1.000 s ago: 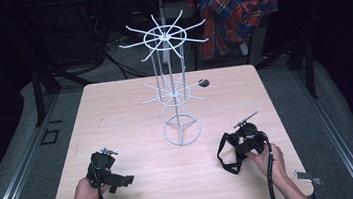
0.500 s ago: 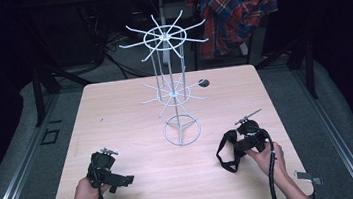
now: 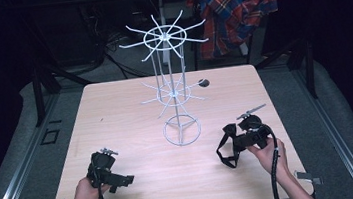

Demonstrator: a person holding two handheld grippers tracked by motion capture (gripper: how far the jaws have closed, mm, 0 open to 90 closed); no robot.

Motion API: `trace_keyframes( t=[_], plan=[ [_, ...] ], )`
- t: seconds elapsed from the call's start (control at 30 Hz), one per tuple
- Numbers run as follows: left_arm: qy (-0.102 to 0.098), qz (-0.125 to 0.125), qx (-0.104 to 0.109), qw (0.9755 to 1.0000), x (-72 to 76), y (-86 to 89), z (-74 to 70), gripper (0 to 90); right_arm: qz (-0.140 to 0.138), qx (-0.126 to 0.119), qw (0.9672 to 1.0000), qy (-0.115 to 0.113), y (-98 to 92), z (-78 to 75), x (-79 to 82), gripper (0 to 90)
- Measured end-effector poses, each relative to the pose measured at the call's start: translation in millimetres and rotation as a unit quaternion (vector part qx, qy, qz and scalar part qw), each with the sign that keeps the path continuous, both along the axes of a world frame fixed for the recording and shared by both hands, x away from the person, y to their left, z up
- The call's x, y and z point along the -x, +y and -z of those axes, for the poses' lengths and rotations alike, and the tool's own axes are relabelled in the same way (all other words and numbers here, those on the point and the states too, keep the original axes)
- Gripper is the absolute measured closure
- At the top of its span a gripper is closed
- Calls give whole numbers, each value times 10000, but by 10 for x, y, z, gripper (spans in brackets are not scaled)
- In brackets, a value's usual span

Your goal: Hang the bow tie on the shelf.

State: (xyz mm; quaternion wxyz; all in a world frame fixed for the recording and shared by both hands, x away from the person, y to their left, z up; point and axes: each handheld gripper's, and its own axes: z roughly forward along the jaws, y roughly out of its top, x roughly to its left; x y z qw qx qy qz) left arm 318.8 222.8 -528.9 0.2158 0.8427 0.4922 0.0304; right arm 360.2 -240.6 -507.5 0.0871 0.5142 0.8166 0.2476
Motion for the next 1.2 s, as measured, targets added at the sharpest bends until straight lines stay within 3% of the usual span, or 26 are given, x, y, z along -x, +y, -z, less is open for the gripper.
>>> trace_keyframes(
  t=[0.5,0.53,0.83,0.9,1.2],
  plan=[
    [-3,-28,-26,10000,1,-8,2,5,-48,86,9999,-92,-35,-146,-27,743],
    [-13,-29,-27,10000,3,-8,0,5,-31,7,9999,-123,-34,-148,-33,743],
    [-13,-18,-11,10000,3,-4,-2,5,-101,170,9998,-93,-4,-169,-69,743],
    [-13,-16,-6,10000,3,-7,-1,5,-74,43,9999,-112,9,-185,-80,743],
    [-7,-18,1,10000,-1,0,1,5,-91,101,9999,-90,41,-232,-163,743]
  ],
)
